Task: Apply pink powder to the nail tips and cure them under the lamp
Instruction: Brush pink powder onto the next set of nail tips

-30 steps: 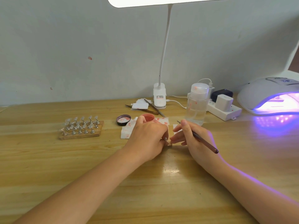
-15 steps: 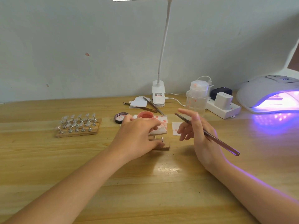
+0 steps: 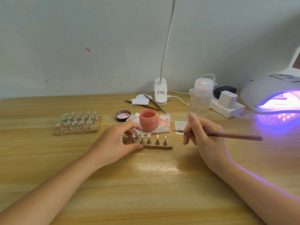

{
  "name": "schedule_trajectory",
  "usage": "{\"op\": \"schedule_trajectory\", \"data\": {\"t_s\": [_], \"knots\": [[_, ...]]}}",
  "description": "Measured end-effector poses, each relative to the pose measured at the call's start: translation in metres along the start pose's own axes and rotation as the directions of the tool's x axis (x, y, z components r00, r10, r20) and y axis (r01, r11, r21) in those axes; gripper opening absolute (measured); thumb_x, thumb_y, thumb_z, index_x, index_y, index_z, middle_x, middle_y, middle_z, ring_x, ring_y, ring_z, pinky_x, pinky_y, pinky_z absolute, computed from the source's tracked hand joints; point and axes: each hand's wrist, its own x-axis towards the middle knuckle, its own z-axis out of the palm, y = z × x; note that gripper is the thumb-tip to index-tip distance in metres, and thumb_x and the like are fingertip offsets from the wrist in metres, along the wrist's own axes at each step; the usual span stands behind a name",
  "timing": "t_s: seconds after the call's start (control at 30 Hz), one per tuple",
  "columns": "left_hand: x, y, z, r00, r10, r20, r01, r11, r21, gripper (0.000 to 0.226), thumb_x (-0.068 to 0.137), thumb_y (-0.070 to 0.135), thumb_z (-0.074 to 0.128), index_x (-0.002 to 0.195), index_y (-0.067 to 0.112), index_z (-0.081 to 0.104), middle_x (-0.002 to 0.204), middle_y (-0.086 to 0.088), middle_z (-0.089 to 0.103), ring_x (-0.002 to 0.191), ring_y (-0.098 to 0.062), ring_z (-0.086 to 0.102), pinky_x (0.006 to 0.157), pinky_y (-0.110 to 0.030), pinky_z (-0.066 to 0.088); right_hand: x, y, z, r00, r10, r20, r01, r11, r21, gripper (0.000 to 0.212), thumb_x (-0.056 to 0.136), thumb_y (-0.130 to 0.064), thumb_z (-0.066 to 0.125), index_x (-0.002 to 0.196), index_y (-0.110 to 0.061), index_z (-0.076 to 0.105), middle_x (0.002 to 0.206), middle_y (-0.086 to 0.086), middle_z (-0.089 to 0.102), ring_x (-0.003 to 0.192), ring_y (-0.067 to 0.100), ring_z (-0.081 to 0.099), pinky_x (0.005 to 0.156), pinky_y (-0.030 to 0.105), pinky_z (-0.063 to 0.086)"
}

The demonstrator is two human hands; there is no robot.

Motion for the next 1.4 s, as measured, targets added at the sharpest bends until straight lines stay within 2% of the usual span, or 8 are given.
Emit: {"op": "schedule_trajectory", "data": {"t_s": [0.17, 0.27, 0.47, 0.63, 0.8, 1.23, 1.33, 1.4], "knots": [[0.0003, -0.0029, 0.0067, 0.992, 0.052, -0.115, -0.058, 0.997, -0.051, 0.039, 0.062, 0.026, 0.081, 0.083, 0.046, 0.055, 0.078, 0.019, 0.061, 0.085, 0.008, 0.053, 0.072, 0.0, 0.034, -0.0031, 0.0038, 0.0001, 0.996, -0.083, 0.031, 0.084, 0.996, -0.028, 0.041, 0.091, -0.029, 0.043, 0.063, -0.004, 0.059, 0.05, 0.007, 0.059, 0.044, 0.002, 0.049, 0.055, 0.01, 0.037], [0.0002, -0.0049, 0.0087, 0.992, 0.054, -0.118, -0.06, 0.997, -0.049, 0.032, 0.063, 0.026, 0.08, 0.082, 0.043, 0.059, 0.083, 0.019, 0.062, 0.088, 0.006, 0.053, 0.073, 0.0, 0.033, -0.0037, 0.0068, 0.0012, 0.987, -0.145, 0.076, 0.151, 0.984, -0.094, 0.04, 0.093, -0.018, 0.046, 0.061, 0.001, 0.06, 0.051, 0.008, 0.06, 0.046, 0.0, 0.051, 0.055, 0.008, 0.038], [0.0012, -0.0052, 0.0094, 0.994, 0.035, -0.108, -0.043, 0.996, -0.079, 0.026, 0.063, 0.026, 0.079, 0.082, 0.036, 0.065, 0.084, 0.015, 0.063, 0.088, 0.005, 0.052, 0.073, -0.001, 0.035, -0.0047, 0.0071, 0.004, 0.963, -0.209, 0.171, 0.246, 0.939, -0.24, 0.041, 0.092, -0.027, 0.042, 0.062, -0.007, 0.061, 0.055, -0.01, 0.055, 0.052, -0.003, 0.052, 0.055, 0.005, 0.034], [0.0014, -0.0061, 0.009, 0.995, 0.034, -0.099, -0.043, 0.995, -0.09, 0.026, 0.064, 0.025, 0.079, 0.083, 0.035, 0.065, 0.087, 0.013, 0.064, 0.088, 0.003, 0.053, 0.074, -0.004, 0.036, -0.0061, 0.0096, 0.0036, 0.97, -0.188, 0.155, 0.219, 0.949, -0.225, 0.048, 0.091, -0.033, 0.04, 0.055, -0.007, 0.059, 0.049, 0.005, 0.056, 0.045, 0.003, 0.05, 0.05, 0.01, 0.037], [0.0013, -0.0057, 0.0092, 0.994, 0.035, -0.101, -0.045, 0.995, -0.094, 0.025, 0.064, 0.023, 0.079, 0.083, 0.034, 0.066, 0.086, 0.013, 0.063, 0.087, 0.001, 0.053, 0.073, -0.004, 0.037, -0.0037, 0.0091, 0.0043, 0.975, -0.159, 0.157, 0.192, 0.955, -0.225, 0.045, 0.093, -0.029, 0.044, 0.059, -0.006, 0.059, 0.053, -0.003, 0.057, 0.048, 0.0, 0.05, 0.054, 0.007, 0.036], [0.0012, -0.0045, 0.0088, 0.993, 0.07, -0.096, -0.079, 0.992, -0.096, 0.027, 0.065, 0.022, 0.079, 0.081, 0.036, 0.063, 0.085, 0.01, 0.063, 0.086, -0.002, 0.053, 0.074, -0.01, 0.039, -0.0036, 0.0057, 0.0037, 0.993, -0.062, 0.099, 0.073, 0.991, -0.116, 0.045, 0.095, -0.024, 0.045, 0.059, -0.002, 0.059, 0.049, 0.008, 0.059, 0.04, 0.004, 0.048, 0.047, 0.015, 0.04], [0.0005, -0.0045, 0.0087, 0.992, 0.069, -0.101, -0.079, 0.993, -0.092, 0.028, 0.065, 0.023, 0.079, 0.08, 0.038, 0.062, 0.085, 0.012, 0.063, 0.089, -0.001, 0.053, 0.074, -0.006, 0.038, -0.0014, 0.0032, 0.0061, 0.994, 0.001, 0.11, 0.011, 0.994, -0.107, 0.04, 0.087, -0.034, 0.046, 0.062, -0.006, 0.062, 0.056, 0.008, 0.064, 0.041, 0.011, 0.051, 0.046, 0.022, 0.045], [0.0004, -0.0042, 0.0088, 0.993, 0.068, -0.101, -0.077, 0.993, -0.087, 0.028, 0.064, 0.023, 0.079, 0.08, 0.039, 0.061, 0.086, 0.013, 0.063, 0.089, 0.0, 0.052, 0.074, -0.006, 0.038, -0.0015, 0.0022, 0.0066, 0.991, 0.053, 0.12, -0.042, 0.995, -0.095, 0.041, 0.085, -0.037, 0.046, 0.058, -0.009, 0.061, 0.051, 0.009, 0.062, 0.038, 0.009, 0.051, 0.045, 0.018, 0.043]]}}
